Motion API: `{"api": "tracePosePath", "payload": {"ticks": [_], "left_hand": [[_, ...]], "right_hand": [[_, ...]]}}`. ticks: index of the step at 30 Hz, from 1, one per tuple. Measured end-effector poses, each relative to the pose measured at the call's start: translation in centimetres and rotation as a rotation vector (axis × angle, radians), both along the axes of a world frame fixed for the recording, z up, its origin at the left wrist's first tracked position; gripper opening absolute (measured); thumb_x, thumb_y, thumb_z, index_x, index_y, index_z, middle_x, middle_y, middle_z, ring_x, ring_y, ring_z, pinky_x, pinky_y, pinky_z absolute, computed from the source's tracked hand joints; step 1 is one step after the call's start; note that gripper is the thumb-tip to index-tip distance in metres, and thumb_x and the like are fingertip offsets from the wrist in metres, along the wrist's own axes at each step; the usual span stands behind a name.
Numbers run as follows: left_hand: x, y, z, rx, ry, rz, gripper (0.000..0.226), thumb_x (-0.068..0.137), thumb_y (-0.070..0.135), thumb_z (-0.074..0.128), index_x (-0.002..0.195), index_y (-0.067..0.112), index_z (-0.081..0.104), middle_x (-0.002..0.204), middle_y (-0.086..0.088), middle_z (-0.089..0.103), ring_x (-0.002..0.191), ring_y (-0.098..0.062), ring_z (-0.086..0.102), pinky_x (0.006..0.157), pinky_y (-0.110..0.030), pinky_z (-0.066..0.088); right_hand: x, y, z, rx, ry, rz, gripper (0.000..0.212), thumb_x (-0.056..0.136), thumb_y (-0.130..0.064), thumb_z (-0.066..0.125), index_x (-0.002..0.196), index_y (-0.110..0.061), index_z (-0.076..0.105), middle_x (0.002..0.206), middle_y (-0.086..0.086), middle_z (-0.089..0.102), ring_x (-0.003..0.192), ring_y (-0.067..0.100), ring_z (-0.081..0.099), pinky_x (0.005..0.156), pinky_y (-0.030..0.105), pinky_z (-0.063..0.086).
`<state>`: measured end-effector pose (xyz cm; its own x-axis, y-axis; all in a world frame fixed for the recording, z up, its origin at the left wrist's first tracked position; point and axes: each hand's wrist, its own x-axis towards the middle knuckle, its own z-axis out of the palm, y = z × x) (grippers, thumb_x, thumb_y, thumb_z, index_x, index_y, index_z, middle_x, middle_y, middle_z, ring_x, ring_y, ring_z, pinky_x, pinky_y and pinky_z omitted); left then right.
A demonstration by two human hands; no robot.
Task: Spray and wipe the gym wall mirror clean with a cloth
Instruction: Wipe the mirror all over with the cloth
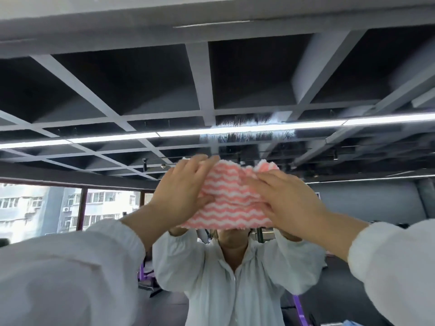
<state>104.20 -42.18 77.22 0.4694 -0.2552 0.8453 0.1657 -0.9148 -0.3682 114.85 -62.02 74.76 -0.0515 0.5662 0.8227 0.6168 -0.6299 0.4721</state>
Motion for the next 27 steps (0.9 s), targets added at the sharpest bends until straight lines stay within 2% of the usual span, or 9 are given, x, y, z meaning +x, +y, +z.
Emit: {"api": "tracePosePath", "payload": {"ticks": [2, 4, 8, 11, 14, 16, 20, 24, 27], "left_hand": [[-0.3, -0.2, 0.9, -0.106, 0.020, 0.030, 0.080, 0.080, 0.044, 0.070, 0.143, 0.026, 0.025, 0.142, 0.002, 0.039, 0.125, -0.021, 0.040, 0.102, -0.035, 0.035], [-0.5, -0.3, 1.5, -0.060, -0.003, 0.069, 0.063, 0.082, 0.043, 0.068, 0.134, 0.024, 0.038, 0.132, 0.002, 0.048, 0.117, -0.019, 0.046, 0.097, -0.032, 0.037], [-0.8, -0.1, 1.6, -0.020, -0.035, 0.037, 0.034, 0.085, 0.039, 0.064, 0.114, 0.022, 0.056, 0.113, 0.004, 0.056, 0.103, -0.019, 0.051, 0.087, -0.030, 0.037], [-0.6, -0.5, 1.4, -0.020, -0.050, 0.032, 0.035, 0.086, 0.034, 0.064, 0.118, 0.024, 0.054, 0.116, 0.004, 0.056, 0.106, -0.019, 0.048, 0.090, -0.030, 0.034], [-0.1, -1.2, 1.3, 0.016, -0.009, 0.039, 0.051, 0.086, 0.026, 0.062, 0.134, 0.027, 0.045, 0.133, 0.006, 0.045, 0.121, -0.019, 0.038, 0.101, -0.032, 0.026], [0.2, -2.3, 1.4, -0.016, 0.091, -0.054, 0.051, 0.081, 0.034, 0.068, 0.128, 0.029, 0.049, 0.128, 0.009, 0.046, 0.122, -0.016, 0.038, 0.103, -0.032, 0.025], [0.1, -4.7, 1.4, -0.432, 0.337, -0.445, 0.034, 0.071, 0.045, 0.078, 0.087, 0.022, 0.059, 0.097, 0.006, 0.060, 0.094, -0.013, 0.057, 0.087, -0.030, 0.045], [-0.5, -6.3, 0.6, -0.841, 0.550, -0.640, 0.022, 0.084, 0.023, 0.069, 0.095, 0.005, 0.062, 0.086, -0.003, 0.067, 0.077, -0.015, 0.063, 0.077, -0.031, 0.052], [-0.6, -6.6, 0.2, -1.071, 0.437, -0.762, 0.017, 0.090, 0.014, 0.061, 0.099, 0.000, 0.063, 0.087, -0.013, 0.067, 0.076, -0.023, 0.061, 0.075, -0.037, 0.051]], "right_hand": [[-1.1, -0.8, 1.0, 0.021, 0.105, -0.028, 0.070, 0.079, -0.016, 0.068, 0.142, -0.018, 0.038, 0.113, 0.004, 0.063, 0.102, 0.024, 0.058, 0.079, 0.035, 0.051], [-1.5, -1.4, 1.9, 0.106, 0.170, -0.072, 0.069, 0.090, -0.024, 0.056, 0.147, -0.023, 0.019, 0.116, -0.001, 0.059, 0.104, 0.020, 0.054, 0.083, 0.032, 0.044], [-1.6, -1.8, 2.7, 0.186, 0.275, -0.106, 0.055, 0.087, -0.041, 0.057, 0.136, -0.028, 0.036, 0.092, -0.013, 0.050, 0.092, 0.012, 0.048, 0.089, 0.033, 0.038], [-1.4, -1.9, 2.6, 0.124, 0.376, -0.118, 0.032, 0.087, -0.037, 0.057, 0.117, -0.028, 0.054, 0.101, -0.008, 0.049, 0.104, 0.015, 0.045, 0.088, 0.031, 0.038], [-1.3, -2.0, 2.4, 0.086, 0.423, -0.075, 0.017, 0.085, -0.025, 0.058, 0.101, -0.025, 0.052, 0.100, -0.007, 0.041, 0.099, 0.015, 0.039, 0.083, 0.029, 0.036], [-1.8, -1.9, 2.3, 0.093, 0.452, -0.011, 0.017, 0.082, -0.014, 0.056, 0.084, -0.025, 0.043, 0.089, -0.009, 0.039, 0.089, 0.014, 0.039, 0.074, 0.027, 0.031], [-3.2, -2.3, 2.5, 0.155, 0.409, 0.045, 0.028, 0.083, -0.010, 0.053, 0.069, -0.028, 0.038, 0.083, -0.011, 0.040, 0.084, 0.015, 0.047, 0.070, 0.028, 0.032], [-4.1, -2.7, 2.4, 0.361, 0.283, -0.030, 0.014, 0.086, -0.023, 0.059, 0.092, -0.022, 0.046, 0.103, -0.003, 0.036, 0.095, 0.015, 0.034, 0.079, 0.030, 0.028], [-4.8, -2.8, 1.8, 0.662, 0.133, 0.082, 0.030, 0.085, -0.022, 0.062, 0.109, -0.014, 0.047, 0.111, 0.008, 0.043, 0.096, 0.025, 0.043, 0.077, 0.034, 0.037]]}}
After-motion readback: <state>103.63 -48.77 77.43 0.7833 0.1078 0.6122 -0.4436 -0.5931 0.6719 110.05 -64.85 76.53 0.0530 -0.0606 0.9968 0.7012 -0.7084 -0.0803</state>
